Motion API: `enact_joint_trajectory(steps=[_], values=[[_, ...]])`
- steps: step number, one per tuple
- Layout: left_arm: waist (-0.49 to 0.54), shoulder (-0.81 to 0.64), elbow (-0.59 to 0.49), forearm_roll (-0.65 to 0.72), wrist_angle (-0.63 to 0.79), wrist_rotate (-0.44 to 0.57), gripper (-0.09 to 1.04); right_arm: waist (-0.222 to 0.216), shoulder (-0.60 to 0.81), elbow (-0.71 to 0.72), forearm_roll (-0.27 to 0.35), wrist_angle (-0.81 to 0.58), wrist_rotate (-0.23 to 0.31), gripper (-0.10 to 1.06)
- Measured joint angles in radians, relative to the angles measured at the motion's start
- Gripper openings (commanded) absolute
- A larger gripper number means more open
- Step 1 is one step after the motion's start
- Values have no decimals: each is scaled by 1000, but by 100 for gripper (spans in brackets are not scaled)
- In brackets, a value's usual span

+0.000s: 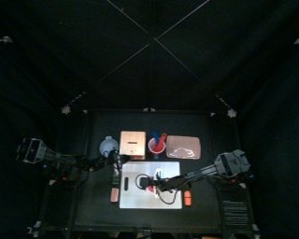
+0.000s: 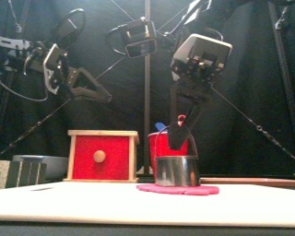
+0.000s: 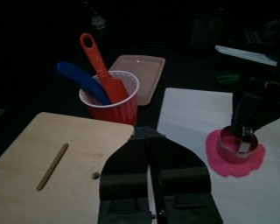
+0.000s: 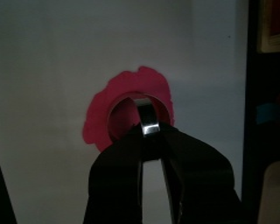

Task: Get the cutter from the drawer then cut the dough then place the extra dough in the bowl
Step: Cut the dough

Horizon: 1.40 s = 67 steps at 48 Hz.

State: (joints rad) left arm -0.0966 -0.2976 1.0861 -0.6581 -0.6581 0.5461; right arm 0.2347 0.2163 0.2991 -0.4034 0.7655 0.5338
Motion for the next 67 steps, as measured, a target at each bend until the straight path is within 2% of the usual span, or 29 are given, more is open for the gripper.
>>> enact_joint_trajectory(steps=[11, 19, 26, 35, 42, 52, 67], values=[[-2, 0, 3, -5, 0, 0, 26, -2, 3, 2, 17, -11, 0, 57], [-3, 0, 3, -3, 2, 0, 29, -3, 3, 2, 17, -51, 3, 74], [-6, 2, 0, -3, 0, 0, 36, -3, -6, 6, 17, -75, 8, 87], [-15, 0, -21, -3, 2, 0, 43, -2, -57, 46, -5, -110, 12, 90], [-61, 6, -52, 3, -18, -2, 43, -2, -129, 140, -20, -264, 15, 90], [-123, 80, -63, 41, -94, 0, 43, -9, -239, 291, 6, -502, 15, 90], [-141, 252, -146, 51, -124, 5, 44, -78, -333, 500, 71, -877, 15, 90]])
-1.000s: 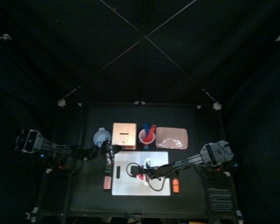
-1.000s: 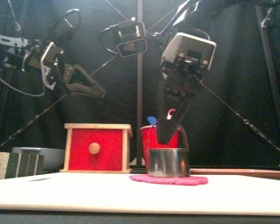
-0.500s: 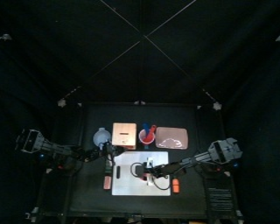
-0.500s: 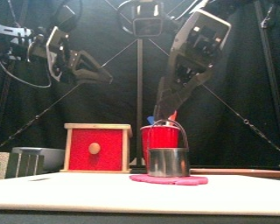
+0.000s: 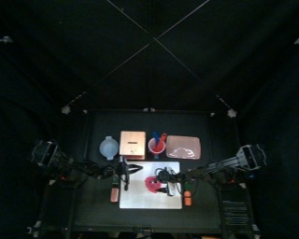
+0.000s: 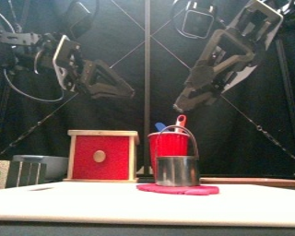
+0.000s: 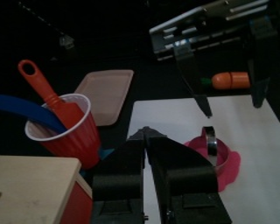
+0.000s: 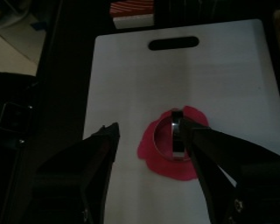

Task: Get the cutter from the drawer then cut the dough then place the extra dough in the bowl
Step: Cut the dough

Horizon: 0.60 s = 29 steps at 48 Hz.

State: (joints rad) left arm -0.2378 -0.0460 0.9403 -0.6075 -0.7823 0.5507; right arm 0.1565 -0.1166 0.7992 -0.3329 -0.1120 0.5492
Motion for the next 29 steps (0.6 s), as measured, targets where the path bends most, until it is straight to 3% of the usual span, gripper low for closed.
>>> enact_joint_trajectory(steps=[11, 19, 24, 29], values=[[-14, 40, -75, -9, 0, -5, 44, -51, -11, 94, 5, -158, -14, 90], [-29, 40, -107, -11, 0, -5, 47, -81, -15, 87, -23, -58, -6, 89], [-46, 48, -112, -5, 0, -6, 55, -86, -32, 61, -35, 44, -14, 89], [-71, 58, -112, 2, 0, -15, 63, -86, -58, 60, -46, 12, -14, 89]])
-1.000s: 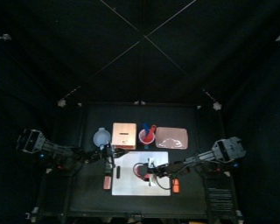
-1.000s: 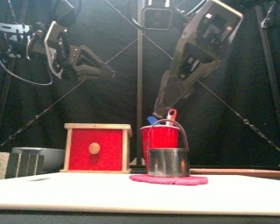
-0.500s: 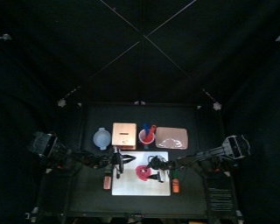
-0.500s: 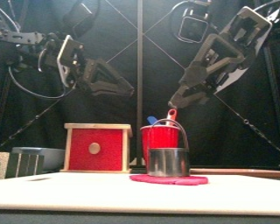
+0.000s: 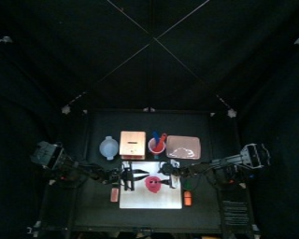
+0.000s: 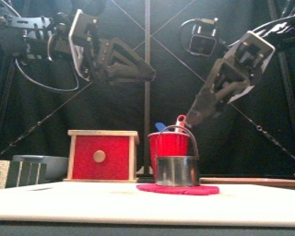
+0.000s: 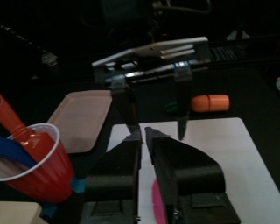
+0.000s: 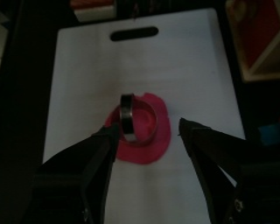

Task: Get the cutter from the drawer then cut the dough then place the extra dough in the bowl
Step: Cut the dough

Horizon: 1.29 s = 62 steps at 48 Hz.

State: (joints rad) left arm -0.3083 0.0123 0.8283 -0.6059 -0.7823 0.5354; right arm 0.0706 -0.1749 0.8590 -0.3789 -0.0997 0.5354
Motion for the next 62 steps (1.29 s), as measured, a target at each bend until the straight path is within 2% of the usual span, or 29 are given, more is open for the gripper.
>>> enact_joint_trajectory(steps=[7, 14, 18, 22, 28, 34, 41, 47, 52, 62], values=[[-14, 38, 0, 8, -32, -98, 67, -3, -11, 95, 12, -256, -2, 89], [-21, 118, 2, 55, -135, -244, 68, -17, -5, 195, 74, -459, -8, 89], [-29, 183, 2, 92, -215, -334, 68, -21, 8, 227, 117, -515, -32, 89], [-29, 235, 0, 124, -262, -387, 69, -21, 20, 232, 163, -538, -86, 89], [-31, 270, 0, 146, -273, -394, 72, -14, 58, 227, 265, -554, -210, 89], [-29, 272, 0, 155, -272, -394, 79, 20, 117, 216, 387, -589, -316, 89], [-29, 272, 2, 155, -245, -394, 85, 80, 186, 204, 503, -650, -394, 89], [-28, 272, 0, 155, -199, -396, 85, 121, 216, 195, 568, -669, -414, 89], [-26, 272, 0, 155, -160, -394, 85, 143, 218, 189, 586, -670, -414, 89], [-28, 290, -20, 149, -110, -393, 85, 155, 224, 181, 600, -670, -414, 89]])
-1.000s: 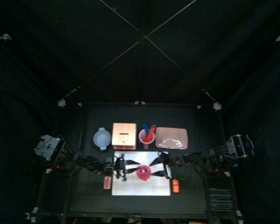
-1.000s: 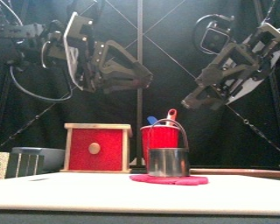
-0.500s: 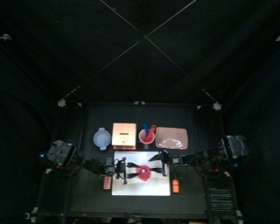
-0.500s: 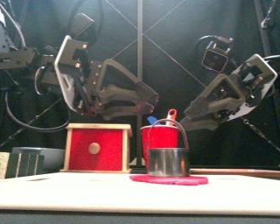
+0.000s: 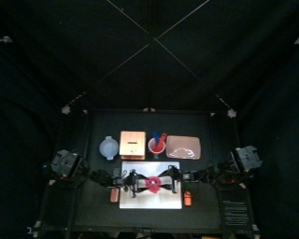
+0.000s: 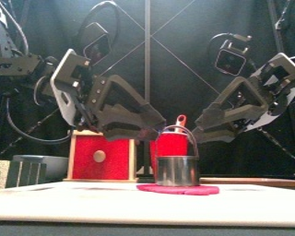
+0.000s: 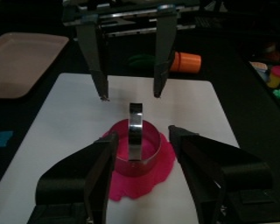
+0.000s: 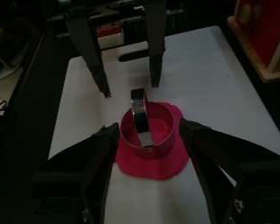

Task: Get the cutter from the drawer then cut the dough then place the extra dough in the bowl
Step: Cut the dough

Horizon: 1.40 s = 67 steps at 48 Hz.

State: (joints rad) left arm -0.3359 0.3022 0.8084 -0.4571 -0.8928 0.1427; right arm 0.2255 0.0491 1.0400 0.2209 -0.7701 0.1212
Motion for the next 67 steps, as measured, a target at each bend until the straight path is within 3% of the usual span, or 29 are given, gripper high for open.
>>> enact_joint_trajectory(steps=[29, 67], values=[[9, 34, -23, 0, 17, 38, 82, 18, 84, -54, 2, 48, 6, 69], [38, 31, -28, -3, 98, 64, 67, 14, 87, -63, 6, 89, 5, 69]])
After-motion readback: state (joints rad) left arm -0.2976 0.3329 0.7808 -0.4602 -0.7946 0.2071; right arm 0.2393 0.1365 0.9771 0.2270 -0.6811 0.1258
